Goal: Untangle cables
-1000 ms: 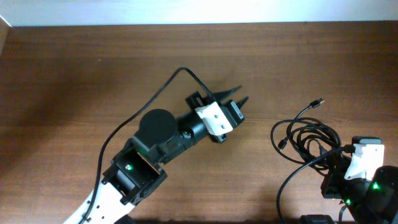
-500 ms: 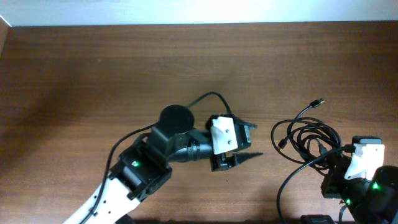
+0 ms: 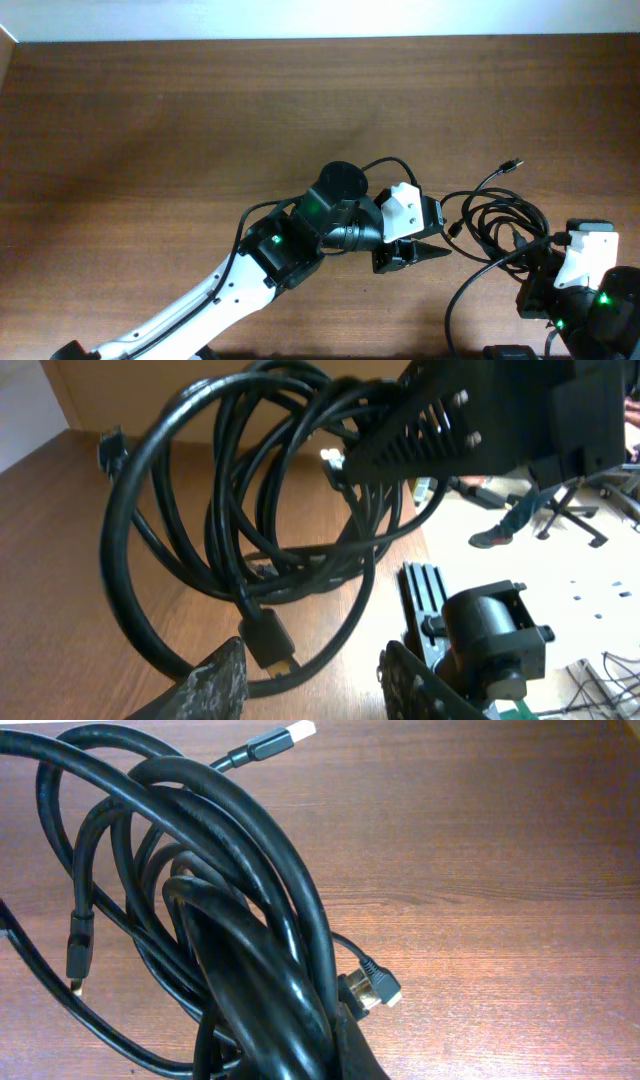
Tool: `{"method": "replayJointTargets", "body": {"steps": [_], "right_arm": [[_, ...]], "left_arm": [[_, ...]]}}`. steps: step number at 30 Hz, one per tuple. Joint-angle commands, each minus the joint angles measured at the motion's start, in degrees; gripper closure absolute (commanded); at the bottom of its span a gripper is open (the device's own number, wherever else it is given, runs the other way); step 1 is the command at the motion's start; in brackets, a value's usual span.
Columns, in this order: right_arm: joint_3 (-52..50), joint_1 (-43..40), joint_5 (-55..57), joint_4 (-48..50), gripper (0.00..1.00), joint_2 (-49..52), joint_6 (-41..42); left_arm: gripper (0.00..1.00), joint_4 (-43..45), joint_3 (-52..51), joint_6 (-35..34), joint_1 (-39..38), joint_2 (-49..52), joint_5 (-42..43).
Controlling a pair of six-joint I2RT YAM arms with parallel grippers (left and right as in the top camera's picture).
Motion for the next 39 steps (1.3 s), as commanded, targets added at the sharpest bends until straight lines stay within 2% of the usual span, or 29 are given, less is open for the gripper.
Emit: {"method": "replayJointTargets", "body": {"steps": [1, 5, 7, 10, 11, 14, 20, 23, 27, 31, 35, 39], "right_arm": [[0.1, -0.3, 0.0, 0.6, 0.96, 0.0, 0.5], [0.1, -0.3, 0.1, 0.6, 0.96, 0.0, 0.5], [0.1, -0.3, 0.1, 0.6, 0.96, 0.0, 0.5], [0.1, -0.3, 0.1, 0.6, 0.96, 0.0, 0.5], [0.1, -0.3, 0.1, 0.6, 0.96, 0.0, 0.5], [0.1, -0.3, 0.1, 0.6, 0.96, 0.0, 0.5], [0.1, -0.3, 0.1, 0.6, 0.96, 0.0, 0.5], [0.1, -0.3, 0.0, 0.6, 0.96, 0.0, 0.5], [0.1, -0.3, 0.0, 0.6, 0.96, 0.0, 0.5], [0.1, -0.3, 0.0, 0.6, 0.96, 0.0, 0.5], [0.1, -0.3, -1.0, 0.6, 0.96, 0.0, 0.5], [0.1, -0.3, -1.0, 0.6, 0.96, 0.0, 0.5]], "left_arm": [[0.55, 0.4, 0.9, -4.2, -0.2, 0.3, 0.8], [0.54, 0.1, 0.9, -10.9, -0.1, 0.1, 0.7], [0.49, -0.6, 0.9, -13.0, -0.1, -0.4, -0.3], [0.44, -4.4, 0.9, -17.6, -0.1, -1.4, -7.5], [0.37, -5.6, 0.9, -19.3, -0.1, -1.6, -10.5], [0.31, -6.3, 0.9, -23.3, -0.1, -1.8, -14.9], [0.22, -3.1, 0.9, -24.5, -0.2, -1.8, -14.9], [0.23, -2.9, 0.9, -25.0, -0.5, -1.6, -14.9], [0.30, -2.8, 0.9, -25.0, -1.6, -1.5, -15.0], [0.31, -2.6, 0.9, -25.0, -2.3, -1.5, -15.0], [0.43, 0.1, 0.9, -25.0, -2.4, -1.5, -14.9], [0.70, 1.2, 0.9, -25.0, -2.4, -1.5, -14.9]]}}
